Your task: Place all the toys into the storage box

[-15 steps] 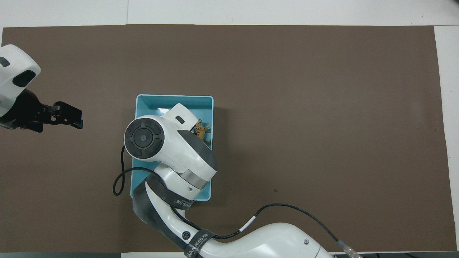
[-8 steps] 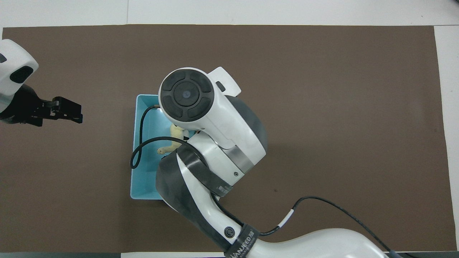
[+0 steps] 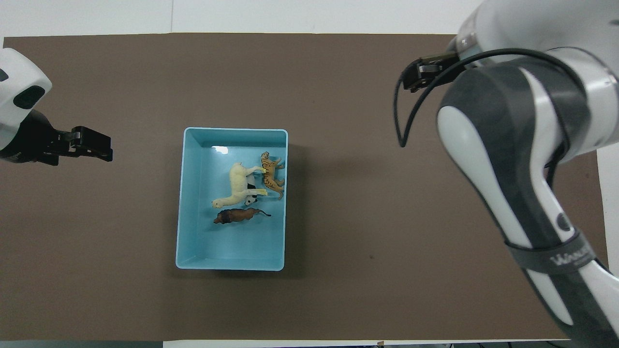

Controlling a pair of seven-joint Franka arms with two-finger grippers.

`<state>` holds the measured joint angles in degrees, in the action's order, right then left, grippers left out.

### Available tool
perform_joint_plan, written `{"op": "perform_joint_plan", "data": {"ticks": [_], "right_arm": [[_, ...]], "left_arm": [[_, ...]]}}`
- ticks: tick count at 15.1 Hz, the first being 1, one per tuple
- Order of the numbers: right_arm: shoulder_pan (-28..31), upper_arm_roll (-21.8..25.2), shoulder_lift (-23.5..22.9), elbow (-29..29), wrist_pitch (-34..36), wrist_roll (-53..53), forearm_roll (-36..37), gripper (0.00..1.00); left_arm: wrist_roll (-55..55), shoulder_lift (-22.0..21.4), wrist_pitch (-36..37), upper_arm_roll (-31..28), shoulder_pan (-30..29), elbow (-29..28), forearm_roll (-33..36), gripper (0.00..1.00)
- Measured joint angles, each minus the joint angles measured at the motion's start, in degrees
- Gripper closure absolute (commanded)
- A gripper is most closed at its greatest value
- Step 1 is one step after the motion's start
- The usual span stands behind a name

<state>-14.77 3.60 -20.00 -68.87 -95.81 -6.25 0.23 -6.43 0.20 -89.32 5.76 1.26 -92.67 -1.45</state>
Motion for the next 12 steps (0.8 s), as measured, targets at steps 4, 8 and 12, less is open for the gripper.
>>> {"op": "perform_joint_plan", "data": {"ticks": [4,8,12], "right_arm": [[6.19,0.02,1.04,-0.53,3.51,2.68,0.04,0.0],[10.28,0.02,5.66,-3.6,10.38,2.68,0.04,0.0],[13.06,0.0,13.41,-14.59,9.25,2.68,0.19,0.0]], "left_arm": [[0.0,-0.31,0.09,-0.52,-0.09,-0.12,0.0,0.0],[0.0,-0.39,0.09,-0.57,-0.09,-0.15,0.0,0.0],[0.0,-0.39,0.09,-0.57,-0.09,-0.17,0.0,0.0]]}}
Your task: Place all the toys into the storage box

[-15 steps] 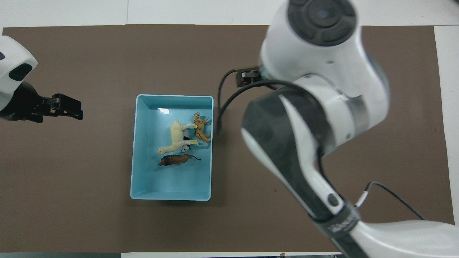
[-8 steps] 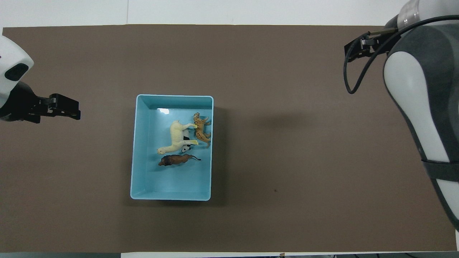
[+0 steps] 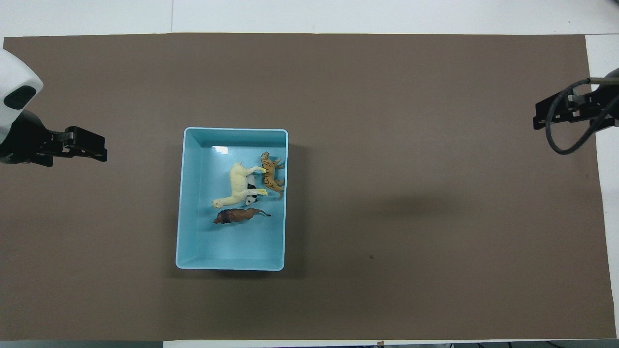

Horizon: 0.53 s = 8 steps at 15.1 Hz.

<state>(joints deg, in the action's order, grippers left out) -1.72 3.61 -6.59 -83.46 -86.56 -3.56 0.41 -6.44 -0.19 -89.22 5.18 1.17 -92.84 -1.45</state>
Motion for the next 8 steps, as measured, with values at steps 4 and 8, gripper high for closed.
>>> {"op": "perform_joint_plan", "data": {"ticks": [4,8], "right_arm": [[0.64,-0.23,4.74,-5.34,-0.59,0.0,0.01,0.0],[1.46,-0.36,5.98,-5.65,-1.23,0.0,0.06,0.0]], "left_arm": [[0.0,-0.01,0.0,0.0,0.0,0.0,0.0,0.0],[0.0,-0.01,0.0,0.0,0.0,-0.01,0.0,0.0]]}}
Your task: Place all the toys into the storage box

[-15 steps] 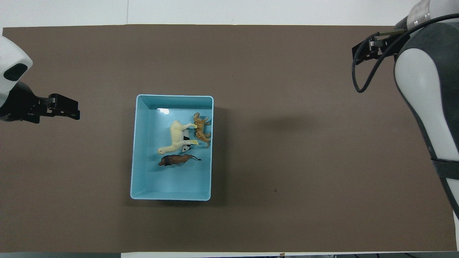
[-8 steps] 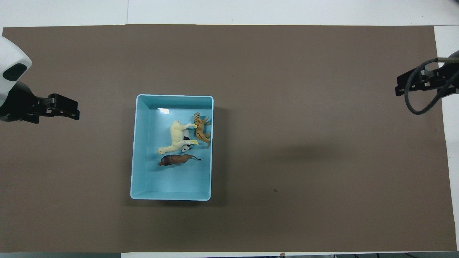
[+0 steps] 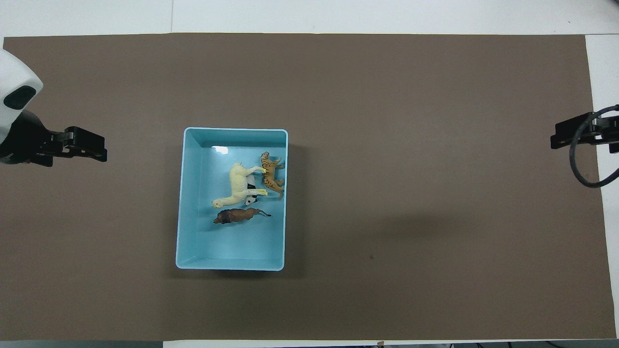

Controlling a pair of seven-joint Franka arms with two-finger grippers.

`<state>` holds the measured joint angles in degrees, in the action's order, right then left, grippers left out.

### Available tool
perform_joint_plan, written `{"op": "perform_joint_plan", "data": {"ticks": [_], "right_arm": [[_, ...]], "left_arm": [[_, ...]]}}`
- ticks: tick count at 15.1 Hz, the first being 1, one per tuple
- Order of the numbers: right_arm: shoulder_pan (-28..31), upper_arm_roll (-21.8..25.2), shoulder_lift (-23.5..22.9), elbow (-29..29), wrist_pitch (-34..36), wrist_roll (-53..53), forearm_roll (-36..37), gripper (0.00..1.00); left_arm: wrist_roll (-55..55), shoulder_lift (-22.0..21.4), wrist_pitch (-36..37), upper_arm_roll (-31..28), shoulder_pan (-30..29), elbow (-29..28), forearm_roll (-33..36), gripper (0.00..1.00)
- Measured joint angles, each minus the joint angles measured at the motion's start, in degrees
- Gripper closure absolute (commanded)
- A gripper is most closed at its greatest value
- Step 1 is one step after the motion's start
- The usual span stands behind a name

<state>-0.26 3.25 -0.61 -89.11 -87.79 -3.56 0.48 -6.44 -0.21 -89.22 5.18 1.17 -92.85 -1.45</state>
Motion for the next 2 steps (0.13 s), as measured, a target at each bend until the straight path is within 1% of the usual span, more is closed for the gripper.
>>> {"op": "perform_joint_plan", "data": {"ticks": [2], "right_arm": [[0.59,-0.03,0.0,-0.25,-0.09,0.0,0.0,0.0]], "left_arm": [[0.0,0.0,0.0,0.0,0.0,-0.01,0.0,0.0]]}}
